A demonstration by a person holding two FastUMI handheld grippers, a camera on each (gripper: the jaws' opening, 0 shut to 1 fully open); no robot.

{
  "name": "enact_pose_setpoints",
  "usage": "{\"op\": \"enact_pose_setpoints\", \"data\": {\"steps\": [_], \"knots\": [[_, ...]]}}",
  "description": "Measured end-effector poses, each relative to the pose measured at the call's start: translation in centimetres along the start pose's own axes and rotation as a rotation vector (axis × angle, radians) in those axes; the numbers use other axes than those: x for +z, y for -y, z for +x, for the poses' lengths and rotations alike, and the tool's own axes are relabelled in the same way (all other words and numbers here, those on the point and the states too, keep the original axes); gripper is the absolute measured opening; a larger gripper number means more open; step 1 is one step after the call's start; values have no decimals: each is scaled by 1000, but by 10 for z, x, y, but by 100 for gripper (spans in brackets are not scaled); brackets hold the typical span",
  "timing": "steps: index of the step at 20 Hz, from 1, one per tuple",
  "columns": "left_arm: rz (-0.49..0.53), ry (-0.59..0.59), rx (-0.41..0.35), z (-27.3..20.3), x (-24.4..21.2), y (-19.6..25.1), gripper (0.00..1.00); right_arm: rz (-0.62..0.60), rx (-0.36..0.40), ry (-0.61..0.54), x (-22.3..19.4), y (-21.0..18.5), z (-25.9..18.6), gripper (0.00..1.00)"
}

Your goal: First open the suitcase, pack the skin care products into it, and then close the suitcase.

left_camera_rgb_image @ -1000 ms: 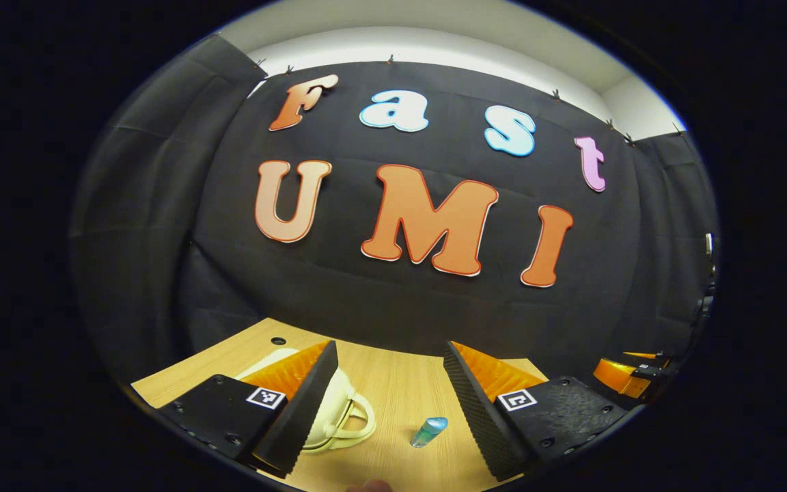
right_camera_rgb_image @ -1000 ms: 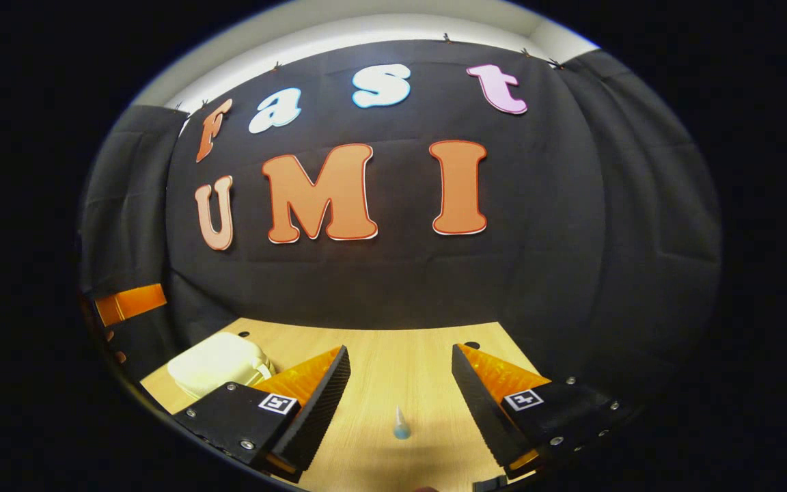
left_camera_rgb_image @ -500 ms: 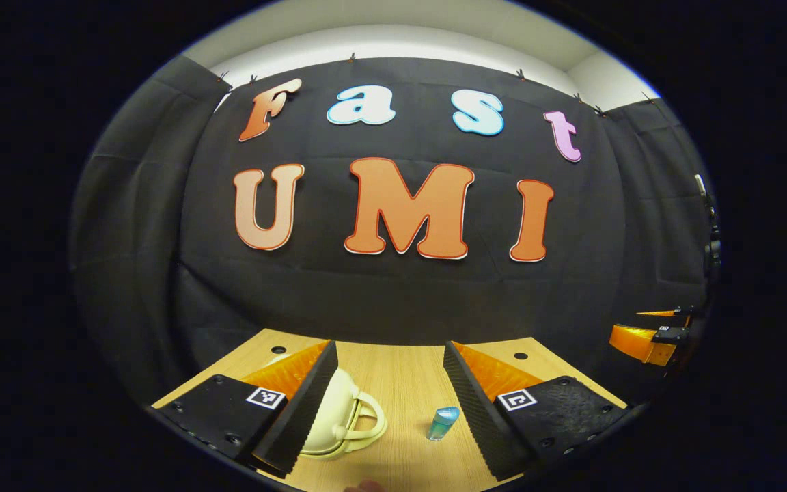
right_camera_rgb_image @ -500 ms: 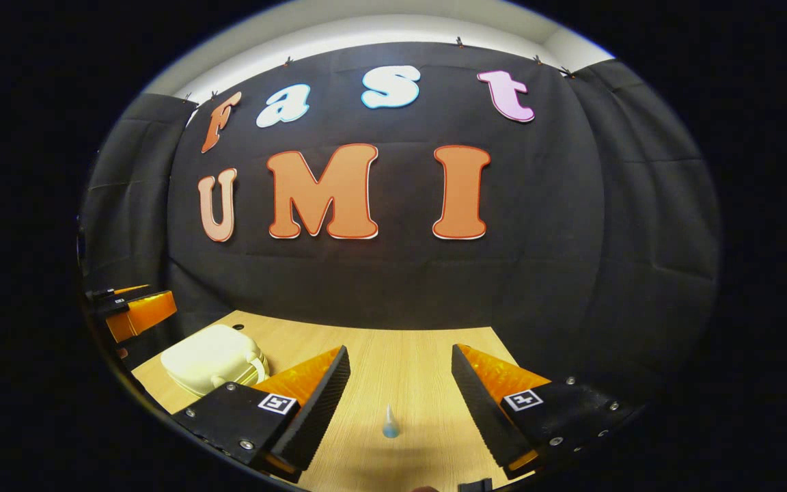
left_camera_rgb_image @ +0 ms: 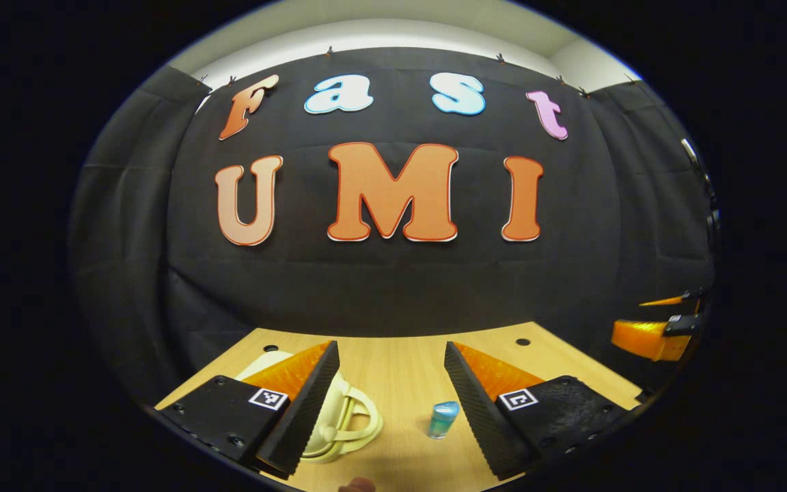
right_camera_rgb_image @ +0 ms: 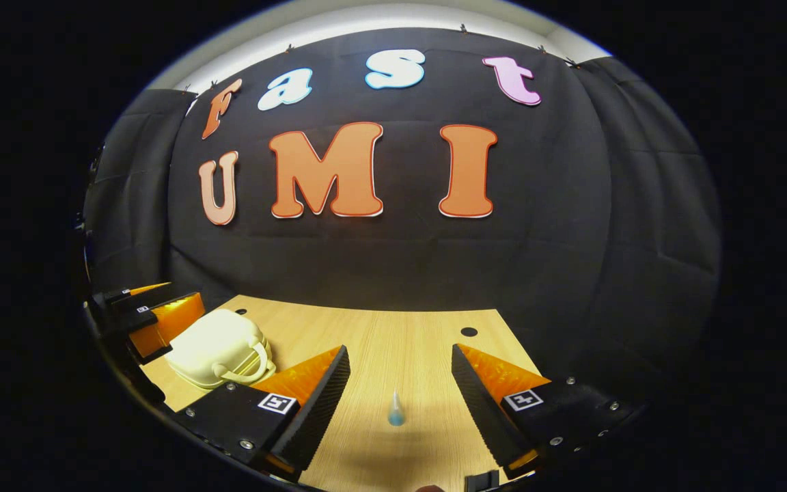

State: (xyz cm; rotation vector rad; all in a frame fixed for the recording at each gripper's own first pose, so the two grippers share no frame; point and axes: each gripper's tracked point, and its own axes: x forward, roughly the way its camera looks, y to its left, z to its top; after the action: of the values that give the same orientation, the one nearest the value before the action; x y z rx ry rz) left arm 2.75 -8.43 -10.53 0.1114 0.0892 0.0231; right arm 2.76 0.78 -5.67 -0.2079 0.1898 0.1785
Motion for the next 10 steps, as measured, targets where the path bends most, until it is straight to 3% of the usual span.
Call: {"op": "enact_pose_setpoints", "data": {"steps": [5, 10], "knots": [[276, -105, 73, 14, -67, -34, 98, 23, -23, -42, -14, 10, 4, 95], [533, -203, 48, 22, -136, -34, 98, 27, -55, -91, -33, 24, 7, 95]]}}
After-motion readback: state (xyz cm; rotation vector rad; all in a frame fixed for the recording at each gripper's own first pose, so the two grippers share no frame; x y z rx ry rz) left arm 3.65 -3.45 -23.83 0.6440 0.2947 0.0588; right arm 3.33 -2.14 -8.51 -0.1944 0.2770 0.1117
